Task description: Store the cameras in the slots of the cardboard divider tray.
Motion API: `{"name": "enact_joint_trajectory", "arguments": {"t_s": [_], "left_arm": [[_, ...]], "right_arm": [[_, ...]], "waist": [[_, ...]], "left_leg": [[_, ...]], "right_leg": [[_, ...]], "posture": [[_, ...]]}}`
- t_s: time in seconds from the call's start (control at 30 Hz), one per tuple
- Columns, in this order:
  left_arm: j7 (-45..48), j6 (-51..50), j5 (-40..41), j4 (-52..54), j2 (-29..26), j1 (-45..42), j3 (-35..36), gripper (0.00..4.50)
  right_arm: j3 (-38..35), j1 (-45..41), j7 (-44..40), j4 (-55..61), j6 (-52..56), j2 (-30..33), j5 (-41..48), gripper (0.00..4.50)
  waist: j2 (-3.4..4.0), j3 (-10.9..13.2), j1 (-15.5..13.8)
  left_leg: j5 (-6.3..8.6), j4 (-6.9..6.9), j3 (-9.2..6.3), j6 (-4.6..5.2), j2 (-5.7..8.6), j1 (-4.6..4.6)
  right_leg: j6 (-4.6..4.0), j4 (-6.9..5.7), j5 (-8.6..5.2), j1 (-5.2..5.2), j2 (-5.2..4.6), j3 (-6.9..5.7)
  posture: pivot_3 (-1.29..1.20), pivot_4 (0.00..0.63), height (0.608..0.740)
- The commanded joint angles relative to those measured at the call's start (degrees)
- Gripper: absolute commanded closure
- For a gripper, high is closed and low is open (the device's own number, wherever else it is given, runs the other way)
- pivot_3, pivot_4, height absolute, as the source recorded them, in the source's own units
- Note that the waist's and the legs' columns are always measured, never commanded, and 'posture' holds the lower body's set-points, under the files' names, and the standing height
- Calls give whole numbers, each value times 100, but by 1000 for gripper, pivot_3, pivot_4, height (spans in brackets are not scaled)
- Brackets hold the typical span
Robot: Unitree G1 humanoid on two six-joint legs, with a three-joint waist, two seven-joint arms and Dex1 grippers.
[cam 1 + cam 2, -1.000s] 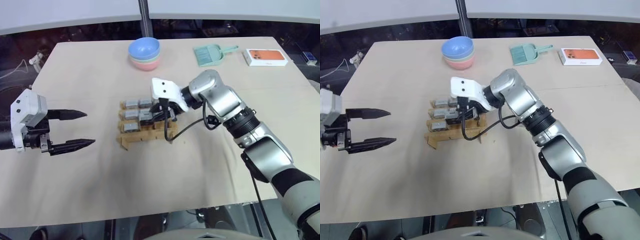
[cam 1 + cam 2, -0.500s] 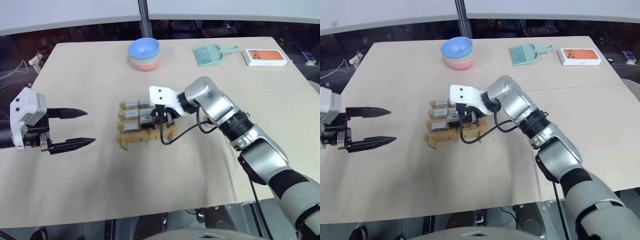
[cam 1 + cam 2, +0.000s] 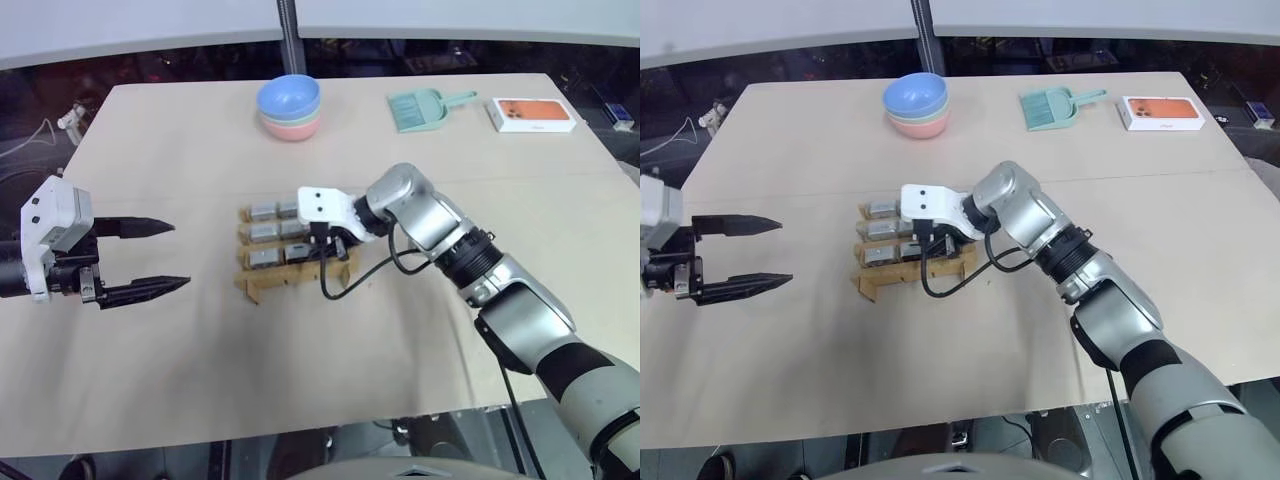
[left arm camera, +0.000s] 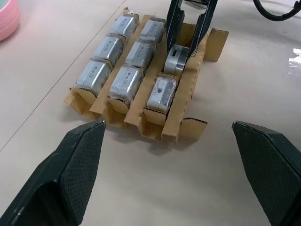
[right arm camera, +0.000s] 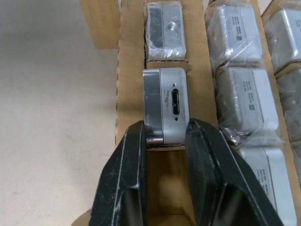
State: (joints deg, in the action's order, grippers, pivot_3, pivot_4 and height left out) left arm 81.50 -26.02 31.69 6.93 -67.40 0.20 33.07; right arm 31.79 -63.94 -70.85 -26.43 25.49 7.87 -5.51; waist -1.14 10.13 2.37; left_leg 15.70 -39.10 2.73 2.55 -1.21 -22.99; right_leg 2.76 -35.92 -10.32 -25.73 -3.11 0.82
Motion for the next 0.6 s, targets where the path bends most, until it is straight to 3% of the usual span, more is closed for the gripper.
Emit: {"name": "enact_joint_trajectory", "arguments": {"t_s": [0.03, 0.2, 0.4, 0.6], "left_arm": [[50, 63, 74, 7, -22, -65, 52, 0], [67, 54, 111, -5, -22, -114, -11, 0], [82, 15, 191, -28, -2, -310, -138, 0], [124, 15, 248, -7, 13, -410, -281, 0]], "right_arm": [[57, 40, 6, 12, -157, -1, -73, 2832], [-248, 15, -50, 336, 164, 76, 193, 704], [-1323, 105, -177, 1598, 1071, 732, 1134, 704], [-2450, 1378, -175, 2665, 1176, 1792, 1989, 704]], "waist": [[0, 0, 0], [1, 0, 2], [0, 1, -21], [-4, -1, -52]], "left_leg": [[0, 0, 0, 0, 0, 0], [0, 0, -1, 1, -1, 2], [0, -1, -6, 1, -1, -3], [15, 2, -6, 24, -1, -3]], "right_leg": [[-1, -1, 0, 0, 0, -2], [-3, -3, -1, 1, 1, -3], [6, 0, 4, 0, 0, -4], [14, 5, 8, 4, -1, -7]], "posture": [[0, 150, 740], [0, 150, 740], [0, 150, 740], [0, 150, 740]]}}
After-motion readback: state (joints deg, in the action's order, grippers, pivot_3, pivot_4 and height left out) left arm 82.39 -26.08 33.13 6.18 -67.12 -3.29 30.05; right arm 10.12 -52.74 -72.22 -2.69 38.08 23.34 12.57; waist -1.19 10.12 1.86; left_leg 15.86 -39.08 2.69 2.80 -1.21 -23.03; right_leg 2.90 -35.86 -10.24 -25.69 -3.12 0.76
